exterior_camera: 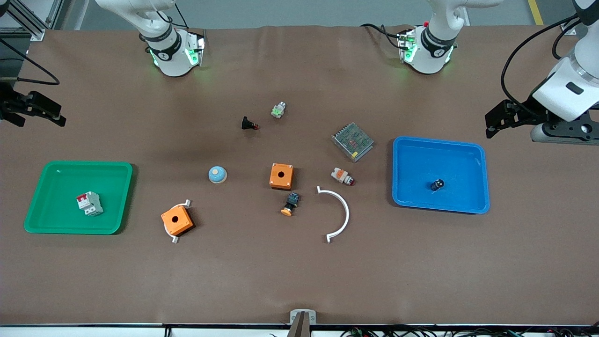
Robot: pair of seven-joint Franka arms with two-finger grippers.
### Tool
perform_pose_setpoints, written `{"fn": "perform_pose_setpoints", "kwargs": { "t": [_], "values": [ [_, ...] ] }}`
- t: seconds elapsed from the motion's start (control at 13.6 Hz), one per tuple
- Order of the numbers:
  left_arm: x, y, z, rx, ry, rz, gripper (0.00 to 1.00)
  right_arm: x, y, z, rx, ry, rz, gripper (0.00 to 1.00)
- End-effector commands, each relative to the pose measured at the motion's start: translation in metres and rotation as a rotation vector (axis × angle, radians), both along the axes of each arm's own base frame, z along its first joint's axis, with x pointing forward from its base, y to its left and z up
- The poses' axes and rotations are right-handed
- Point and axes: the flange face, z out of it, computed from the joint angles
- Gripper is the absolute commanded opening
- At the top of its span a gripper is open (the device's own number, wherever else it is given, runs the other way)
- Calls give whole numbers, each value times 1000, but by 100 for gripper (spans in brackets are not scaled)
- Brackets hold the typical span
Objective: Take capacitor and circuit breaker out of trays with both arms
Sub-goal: 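Lower the right gripper onto the breaker while the left gripper lowers onto the capacitor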
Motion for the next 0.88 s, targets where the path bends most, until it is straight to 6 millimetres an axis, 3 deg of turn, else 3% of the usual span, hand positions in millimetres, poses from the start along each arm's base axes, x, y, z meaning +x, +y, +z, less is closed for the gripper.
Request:
{"fn": "perform_pose_setpoints", "kwargs": {
  "t": [0.0, 0.22, 0.59, 0.81],
  "values": [
    [-7, -4, 8, 16, 3, -29, 100, 0, -2, -2, -18, -1, 5, 100],
    [-2, 0, -2, 8, 23, -20, 100, 9, -5, -14, -21, 2, 2, 100],
    [41, -19, -114, -4, 195, -25, 100, 53, -52, -94, -28, 46, 11, 100],
    [52, -11, -184, -1, 249, -25, 100, 77, -83, -153, -40, 55, 53, 100]
  ]
}}
